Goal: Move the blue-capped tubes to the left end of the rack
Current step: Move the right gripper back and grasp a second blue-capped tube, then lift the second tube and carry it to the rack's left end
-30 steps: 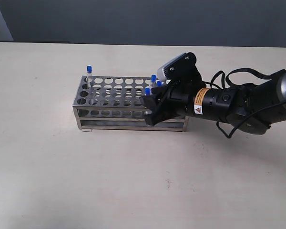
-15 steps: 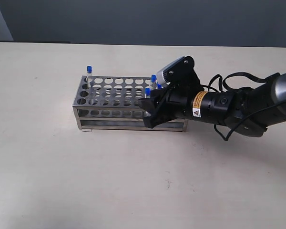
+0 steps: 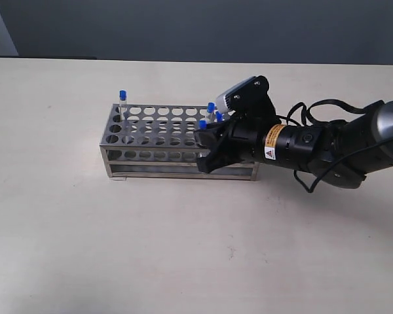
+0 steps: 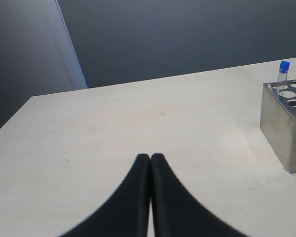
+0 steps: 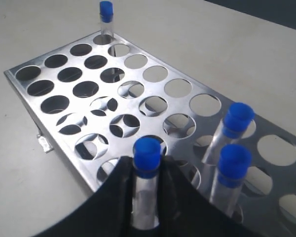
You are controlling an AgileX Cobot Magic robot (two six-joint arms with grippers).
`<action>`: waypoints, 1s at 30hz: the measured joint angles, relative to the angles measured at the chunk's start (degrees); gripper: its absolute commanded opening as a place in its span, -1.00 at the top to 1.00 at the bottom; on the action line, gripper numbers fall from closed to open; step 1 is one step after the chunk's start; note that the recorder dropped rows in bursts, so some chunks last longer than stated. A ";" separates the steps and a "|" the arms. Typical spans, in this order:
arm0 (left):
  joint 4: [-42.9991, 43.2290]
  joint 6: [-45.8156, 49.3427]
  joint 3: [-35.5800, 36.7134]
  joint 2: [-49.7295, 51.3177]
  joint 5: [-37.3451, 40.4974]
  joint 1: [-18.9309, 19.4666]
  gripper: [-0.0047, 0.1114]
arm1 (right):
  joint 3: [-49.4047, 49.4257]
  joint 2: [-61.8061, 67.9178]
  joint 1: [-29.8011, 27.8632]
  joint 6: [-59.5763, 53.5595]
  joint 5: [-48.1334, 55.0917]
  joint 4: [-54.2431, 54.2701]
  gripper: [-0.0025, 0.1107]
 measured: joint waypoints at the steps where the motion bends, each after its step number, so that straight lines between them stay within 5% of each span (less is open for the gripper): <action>1: 0.00 0.00 0.00 0.00 0.00 0.00 0.91 | 0.00 0.00 0.00 0.00 -0.08 0.00 0.97; 14: 0.00 0.00 0.00 0.00 0.00 0.00 0.91 | -0.99 -8.51 0.00 -2.21 -0.58 -0.50 0.97; 30: 0.00 0.00 0.00 0.00 0.00 0.00 0.91 | -21.92 -1.50 9.05 -2.33 6.61 -1.26 0.97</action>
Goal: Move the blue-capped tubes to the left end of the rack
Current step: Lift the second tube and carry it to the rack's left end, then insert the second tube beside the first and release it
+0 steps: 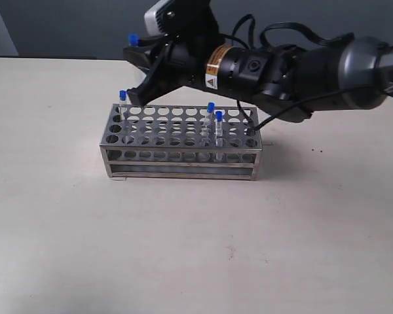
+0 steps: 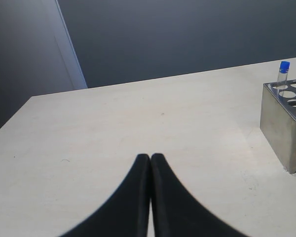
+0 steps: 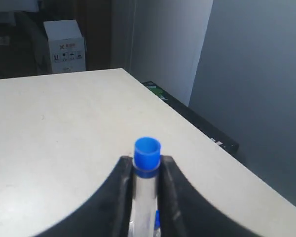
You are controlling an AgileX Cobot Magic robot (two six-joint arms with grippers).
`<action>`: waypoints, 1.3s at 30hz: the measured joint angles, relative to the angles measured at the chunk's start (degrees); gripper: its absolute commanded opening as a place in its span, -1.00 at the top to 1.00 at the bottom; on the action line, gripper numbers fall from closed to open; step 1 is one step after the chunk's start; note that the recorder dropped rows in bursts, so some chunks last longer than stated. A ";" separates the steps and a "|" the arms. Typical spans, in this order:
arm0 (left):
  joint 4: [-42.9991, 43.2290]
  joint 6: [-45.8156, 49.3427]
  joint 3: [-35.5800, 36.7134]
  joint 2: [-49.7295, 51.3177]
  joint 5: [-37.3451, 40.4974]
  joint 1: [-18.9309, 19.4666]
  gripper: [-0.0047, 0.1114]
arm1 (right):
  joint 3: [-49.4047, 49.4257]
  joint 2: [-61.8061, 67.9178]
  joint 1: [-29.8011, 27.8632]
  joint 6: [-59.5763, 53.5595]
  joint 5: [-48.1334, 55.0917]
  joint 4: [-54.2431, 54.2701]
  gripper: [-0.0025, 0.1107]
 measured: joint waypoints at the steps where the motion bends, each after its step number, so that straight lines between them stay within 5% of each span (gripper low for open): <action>1: 0.00 0.00 0.00 0.00 0.00 0.00 0.91 | -0.75 0.85 0.51 0.00 0.36 -0.11 0.97; 32: 0.00 0.00 0.00 0.00 0.00 0.00 0.91 | -12.27 17.22 3.30 3.99 4.42 -0.36 0.96; 39: 0.00 0.00 0.00 0.00 0.00 0.00 0.91 | -12.27 17.80 3.30 4.88 4.21 -0.09 0.45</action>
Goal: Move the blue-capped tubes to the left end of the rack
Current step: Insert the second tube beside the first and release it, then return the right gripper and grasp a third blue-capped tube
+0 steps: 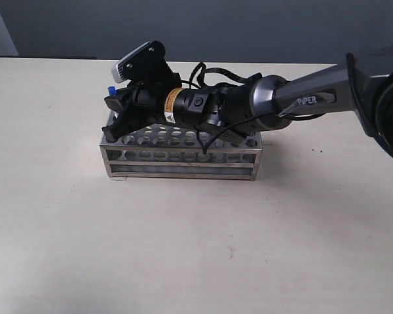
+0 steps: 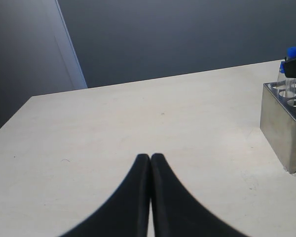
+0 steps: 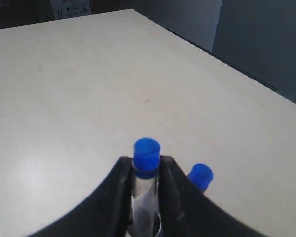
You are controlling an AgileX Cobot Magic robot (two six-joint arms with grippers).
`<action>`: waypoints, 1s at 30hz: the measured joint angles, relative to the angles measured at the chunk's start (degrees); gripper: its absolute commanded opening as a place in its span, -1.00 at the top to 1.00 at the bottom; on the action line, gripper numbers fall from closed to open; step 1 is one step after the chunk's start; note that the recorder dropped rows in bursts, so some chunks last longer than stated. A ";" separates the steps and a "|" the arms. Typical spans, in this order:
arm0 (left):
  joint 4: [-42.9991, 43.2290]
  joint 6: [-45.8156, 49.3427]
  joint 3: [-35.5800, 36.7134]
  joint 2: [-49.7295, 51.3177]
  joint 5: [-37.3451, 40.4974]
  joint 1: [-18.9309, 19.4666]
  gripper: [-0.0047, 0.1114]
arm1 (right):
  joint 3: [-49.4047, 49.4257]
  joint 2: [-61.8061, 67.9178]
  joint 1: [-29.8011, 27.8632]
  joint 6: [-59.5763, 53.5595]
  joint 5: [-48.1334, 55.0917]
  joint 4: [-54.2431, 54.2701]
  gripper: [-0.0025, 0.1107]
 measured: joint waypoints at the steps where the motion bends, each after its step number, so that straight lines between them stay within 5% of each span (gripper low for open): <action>1: 0.00 0.00 0.00 0.00 0.00 0.00 0.91 | 0.00 0.04 0.00 0.00 0.00 0.00 0.41; 8: 0.00 0.00 0.00 0.00 0.00 0.00 0.91 | 0.00 0.41 0.00 0.00 0.73 0.00 0.40; 13: 0.00 0.00 0.00 0.00 0.00 0.00 0.91 | 0.27 -9.39 -1.01 -0.13 11.57 -0.26 0.40; 20: 0.00 0.00 0.00 0.00 0.00 0.00 0.91 | 17.27 -27.48 -9.21 -0.23 8.60 0.03 0.40; 30: 0.00 0.00 0.00 0.00 0.00 0.00 0.91 | 29.89 -25.40 -13.96 -0.23 0.72 2.12 0.40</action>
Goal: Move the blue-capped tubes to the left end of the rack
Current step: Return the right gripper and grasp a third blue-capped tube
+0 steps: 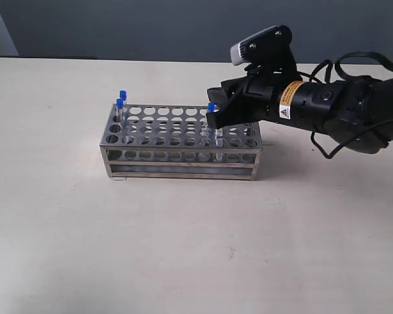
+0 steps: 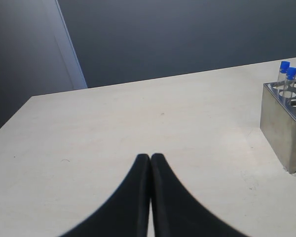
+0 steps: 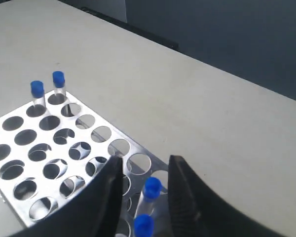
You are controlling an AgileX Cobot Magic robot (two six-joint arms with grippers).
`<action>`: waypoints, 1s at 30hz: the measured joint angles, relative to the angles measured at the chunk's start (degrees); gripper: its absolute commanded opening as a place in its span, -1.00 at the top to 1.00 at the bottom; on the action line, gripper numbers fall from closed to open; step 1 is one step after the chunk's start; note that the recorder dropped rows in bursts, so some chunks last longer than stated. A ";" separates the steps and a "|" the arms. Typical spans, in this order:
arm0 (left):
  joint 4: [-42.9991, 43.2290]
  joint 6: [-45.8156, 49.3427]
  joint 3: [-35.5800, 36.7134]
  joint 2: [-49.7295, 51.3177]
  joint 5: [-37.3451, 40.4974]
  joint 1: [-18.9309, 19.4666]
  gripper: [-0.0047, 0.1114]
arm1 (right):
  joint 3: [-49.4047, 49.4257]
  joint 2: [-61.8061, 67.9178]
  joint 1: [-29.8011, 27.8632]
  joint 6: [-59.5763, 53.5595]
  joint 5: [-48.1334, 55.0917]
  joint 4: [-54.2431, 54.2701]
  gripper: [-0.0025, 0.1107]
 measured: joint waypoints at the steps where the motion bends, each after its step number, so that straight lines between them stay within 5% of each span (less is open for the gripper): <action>1: 0.00 0.00 0.00 0.00 0.00 0.00 0.91 | 0.00 0.51 0.00 0.00 -0.22 0.00 0.40; 20: 0.00 0.00 0.00 0.00 0.00 0.00 0.91 | 0.00 9.25 -0.09 -4.90 -1.78 4.29 0.41; 24: 0.00 0.00 0.00 0.00 0.00 0.00 0.91 | 0.00 9.40 -0.09 -5.01 -2.38 4.99 0.97; 30: 0.00 0.00 0.00 0.00 0.00 0.00 0.91 | 0.12 4.96 -0.09 -5.01 -0.58 4.99 0.96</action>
